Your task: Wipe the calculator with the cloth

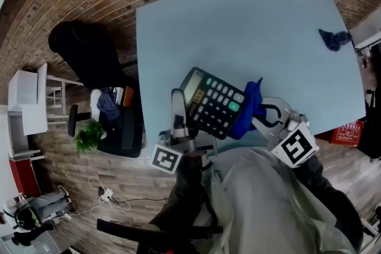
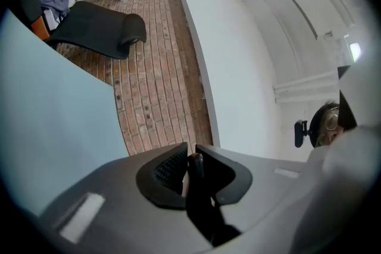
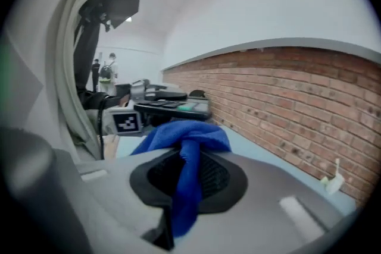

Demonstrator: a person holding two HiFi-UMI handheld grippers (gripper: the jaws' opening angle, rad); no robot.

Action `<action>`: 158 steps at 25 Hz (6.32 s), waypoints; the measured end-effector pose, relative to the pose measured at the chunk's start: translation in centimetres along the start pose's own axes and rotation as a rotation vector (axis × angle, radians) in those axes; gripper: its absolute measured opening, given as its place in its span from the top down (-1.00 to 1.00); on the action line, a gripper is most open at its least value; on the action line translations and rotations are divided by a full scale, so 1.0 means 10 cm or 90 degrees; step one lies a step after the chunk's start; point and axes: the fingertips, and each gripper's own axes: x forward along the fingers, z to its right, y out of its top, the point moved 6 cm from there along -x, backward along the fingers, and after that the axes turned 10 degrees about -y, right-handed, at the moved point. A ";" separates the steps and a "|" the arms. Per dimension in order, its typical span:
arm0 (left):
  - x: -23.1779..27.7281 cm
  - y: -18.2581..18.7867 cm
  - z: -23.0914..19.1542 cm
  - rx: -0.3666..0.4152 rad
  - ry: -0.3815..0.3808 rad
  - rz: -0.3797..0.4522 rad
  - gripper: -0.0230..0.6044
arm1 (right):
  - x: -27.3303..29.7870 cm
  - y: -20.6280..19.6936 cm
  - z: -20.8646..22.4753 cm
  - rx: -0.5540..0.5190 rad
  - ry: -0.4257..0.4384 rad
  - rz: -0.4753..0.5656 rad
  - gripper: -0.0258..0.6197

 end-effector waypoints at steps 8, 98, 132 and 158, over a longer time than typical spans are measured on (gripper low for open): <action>0.13 -0.09 0.07 -0.022 -0.072 -0.061 0.78 | -0.02 0.10 -0.41 -0.040 0.115 0.011 0.76; 0.13 -0.52 0.12 0.186 -0.064 -0.265 0.76 | 0.34 0.21 0.37 -0.165 -0.012 -0.131 0.76; -0.08 -0.34 -0.07 -0.003 -0.172 -0.229 0.77 | 0.11 -0.01 0.41 0.020 0.039 -0.023 0.76; 0.05 -0.37 -0.07 -0.163 -0.156 -0.077 0.78 | 0.26 0.03 -0.38 -0.068 0.200 0.081 0.76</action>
